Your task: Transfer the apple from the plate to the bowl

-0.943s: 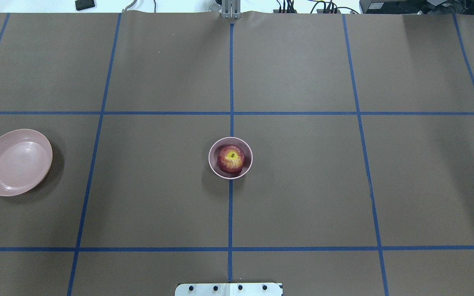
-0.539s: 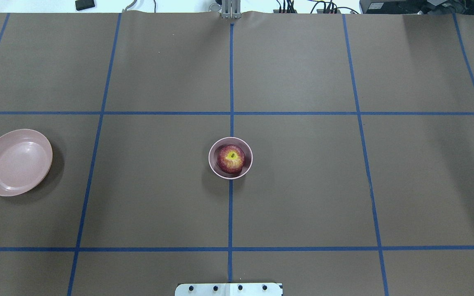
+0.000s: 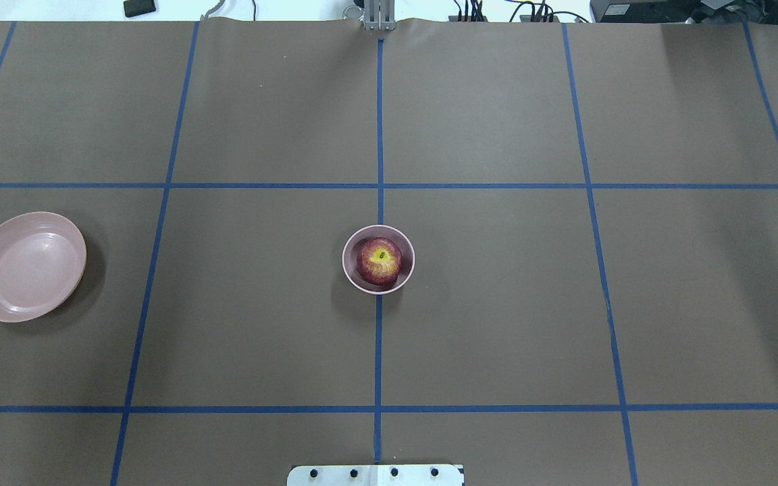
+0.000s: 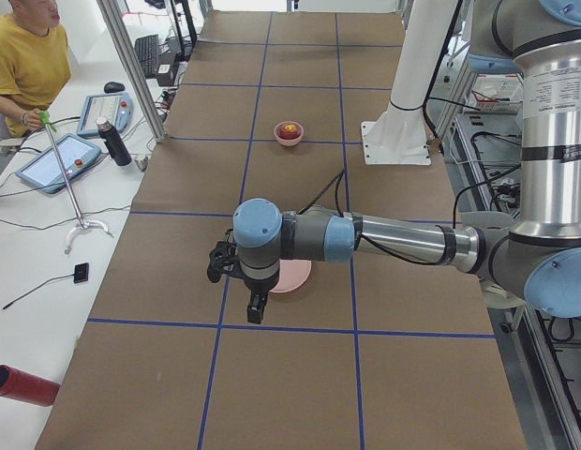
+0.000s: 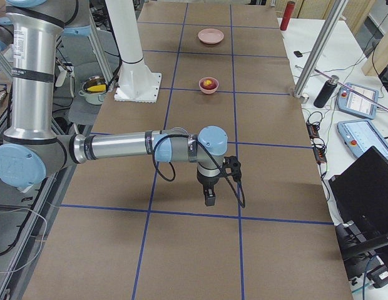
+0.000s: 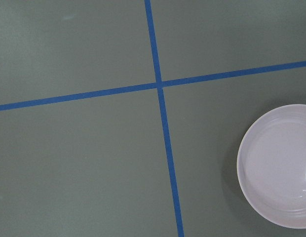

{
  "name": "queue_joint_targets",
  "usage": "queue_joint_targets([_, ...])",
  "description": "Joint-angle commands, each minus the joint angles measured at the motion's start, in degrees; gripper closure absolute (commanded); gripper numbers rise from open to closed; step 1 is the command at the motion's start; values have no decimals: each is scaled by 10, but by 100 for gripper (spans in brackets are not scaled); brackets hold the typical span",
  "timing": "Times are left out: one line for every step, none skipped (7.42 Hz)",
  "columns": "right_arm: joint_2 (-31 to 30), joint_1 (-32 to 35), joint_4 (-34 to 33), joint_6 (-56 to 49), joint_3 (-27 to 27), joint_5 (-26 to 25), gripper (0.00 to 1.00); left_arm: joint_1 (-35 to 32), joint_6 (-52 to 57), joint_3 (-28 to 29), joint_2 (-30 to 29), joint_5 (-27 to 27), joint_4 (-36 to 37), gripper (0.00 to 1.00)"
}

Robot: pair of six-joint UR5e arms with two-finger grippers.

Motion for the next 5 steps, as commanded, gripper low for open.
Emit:
queue_joint_targets([0, 0, 0, 0, 0, 0, 0, 0, 0, 1, 0, 1, 0, 2])
queue_joint_targets([0, 0, 0, 2, 0, 0, 0, 0, 0, -2, 8, 1, -1, 2])
queue_joint_targets([0, 0, 0, 3, 0, 0, 0, 0, 0, -3, 10, 1, -1, 2])
queue_joint_targets([0, 0, 0, 3, 0, 0, 0, 0, 0, -2, 11, 1, -1, 2])
queue_joint_targets([0, 0, 0, 3, 0, 0, 0, 0, 0, -2, 13, 1, -1, 2])
